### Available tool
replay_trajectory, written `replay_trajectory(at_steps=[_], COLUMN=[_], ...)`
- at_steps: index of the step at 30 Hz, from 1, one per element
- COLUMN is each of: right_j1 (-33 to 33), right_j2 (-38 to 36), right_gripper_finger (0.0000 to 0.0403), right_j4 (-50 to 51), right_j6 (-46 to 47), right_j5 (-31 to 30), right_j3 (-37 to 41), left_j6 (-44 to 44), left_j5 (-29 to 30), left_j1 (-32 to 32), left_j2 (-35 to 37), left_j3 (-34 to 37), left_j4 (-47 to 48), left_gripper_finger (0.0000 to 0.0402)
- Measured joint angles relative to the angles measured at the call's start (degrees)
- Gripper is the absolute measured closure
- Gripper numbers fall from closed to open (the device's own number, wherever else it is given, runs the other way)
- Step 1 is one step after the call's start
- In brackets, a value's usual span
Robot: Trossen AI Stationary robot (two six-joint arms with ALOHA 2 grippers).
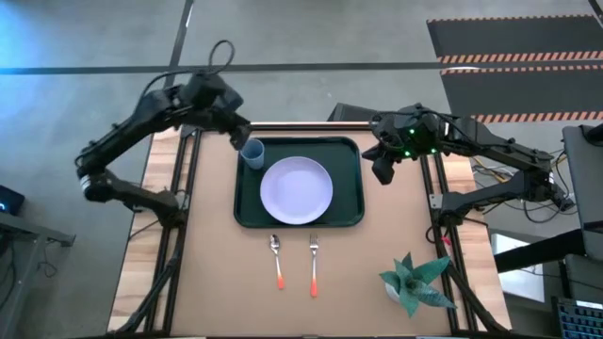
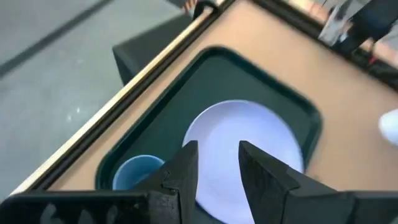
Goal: Pick and place plate/cup/fork/spoon on tray
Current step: Adjust the black serving tray
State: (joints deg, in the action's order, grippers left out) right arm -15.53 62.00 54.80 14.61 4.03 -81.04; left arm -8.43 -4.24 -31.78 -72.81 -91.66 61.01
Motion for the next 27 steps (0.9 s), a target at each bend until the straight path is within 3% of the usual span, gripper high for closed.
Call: replay_trajectory(at_steps=[5,11,19,27], right_j1=[0.3,0.9,3.0,3.6], right_j2=[0.0,0.7,6.1,14.2], right_gripper_finger=[0.0394,0.0394,0.0394,0.0394], right_j4=[3.8,0.1,-19.9,-24.1], right_j6=[4.4,11.3,18.5,20.0], right_j5=[0.5,1.0,2.4,2.4], right_j3=[4.2,15.0,31.1,34.5], left_j6=[-4.0,-8.2,-8.2,-10.8], left_j5=[8.5,15.1,16.4,16.4], left_j1=[6.7,12.8,15.4,15.4], left_j2=[6.5,13.2,17.9,19.1], left_j3=[1.1,5.8,14.7,20.1], left_j4=[-0.1,-3.1,-13.1,-14.4], left_gripper_finger=[0.0304,0.0304,0.0304,0.0304])
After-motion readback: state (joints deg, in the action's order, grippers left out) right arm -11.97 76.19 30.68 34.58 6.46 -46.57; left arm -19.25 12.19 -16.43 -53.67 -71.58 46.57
